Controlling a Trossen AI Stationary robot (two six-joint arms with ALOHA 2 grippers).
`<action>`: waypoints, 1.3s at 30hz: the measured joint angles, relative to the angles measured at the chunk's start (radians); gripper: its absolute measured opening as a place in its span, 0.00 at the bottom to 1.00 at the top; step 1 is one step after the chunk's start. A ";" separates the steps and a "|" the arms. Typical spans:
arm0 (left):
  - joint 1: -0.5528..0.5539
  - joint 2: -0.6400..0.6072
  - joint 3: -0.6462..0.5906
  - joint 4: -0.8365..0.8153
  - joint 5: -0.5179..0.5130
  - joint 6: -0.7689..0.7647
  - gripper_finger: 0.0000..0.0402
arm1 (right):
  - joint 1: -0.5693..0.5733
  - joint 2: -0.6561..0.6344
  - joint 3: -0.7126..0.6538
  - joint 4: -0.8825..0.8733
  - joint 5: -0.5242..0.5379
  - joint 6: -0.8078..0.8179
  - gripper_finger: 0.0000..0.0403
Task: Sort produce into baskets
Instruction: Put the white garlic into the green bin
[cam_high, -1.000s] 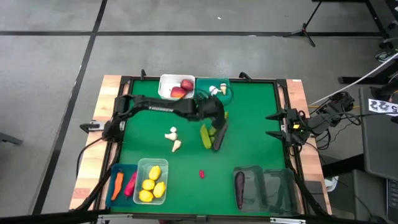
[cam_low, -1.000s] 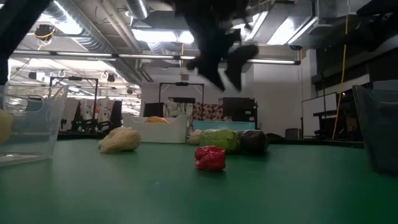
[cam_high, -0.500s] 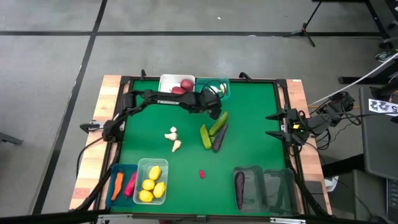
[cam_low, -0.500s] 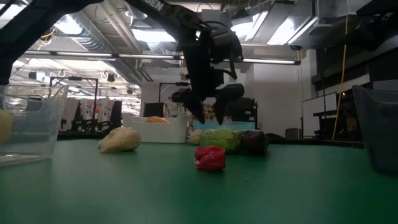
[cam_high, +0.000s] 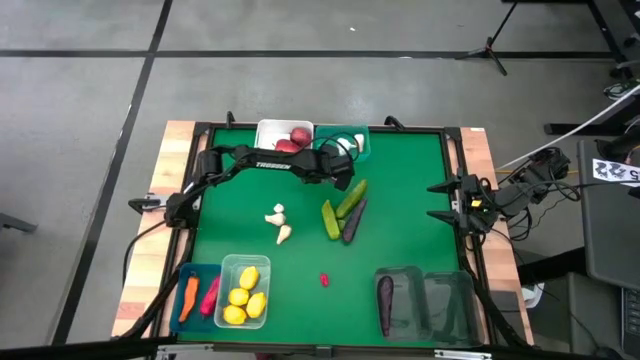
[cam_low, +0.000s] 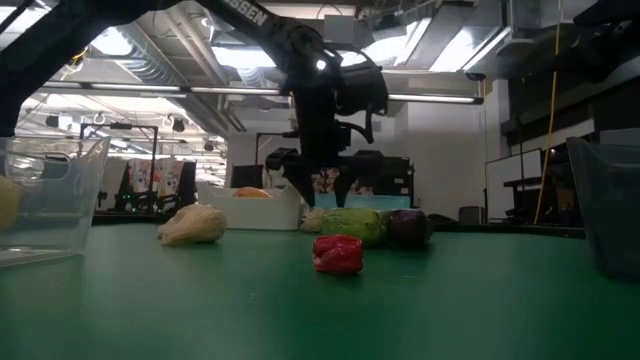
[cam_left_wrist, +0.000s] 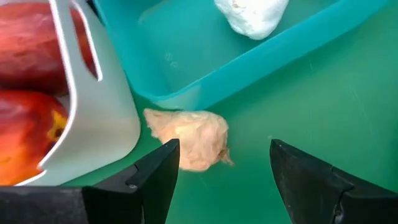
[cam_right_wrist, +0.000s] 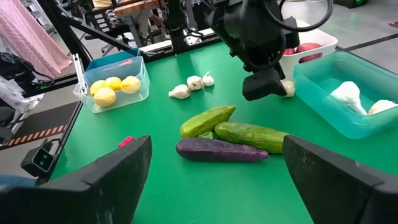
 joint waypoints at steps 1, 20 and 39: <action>0.000 0.001 0.000 0.006 0.000 0.011 0.60 | 0.000 0.000 0.000 0.000 0.000 0.000 0.89; 0.000 0.062 0.000 0.000 0.002 0.022 0.51 | 0.000 0.000 0.000 0.001 0.000 0.000 0.89; -0.035 0.044 0.013 -0.014 -0.031 0.230 0.32 | 0.000 0.000 0.000 0.000 0.000 0.000 0.89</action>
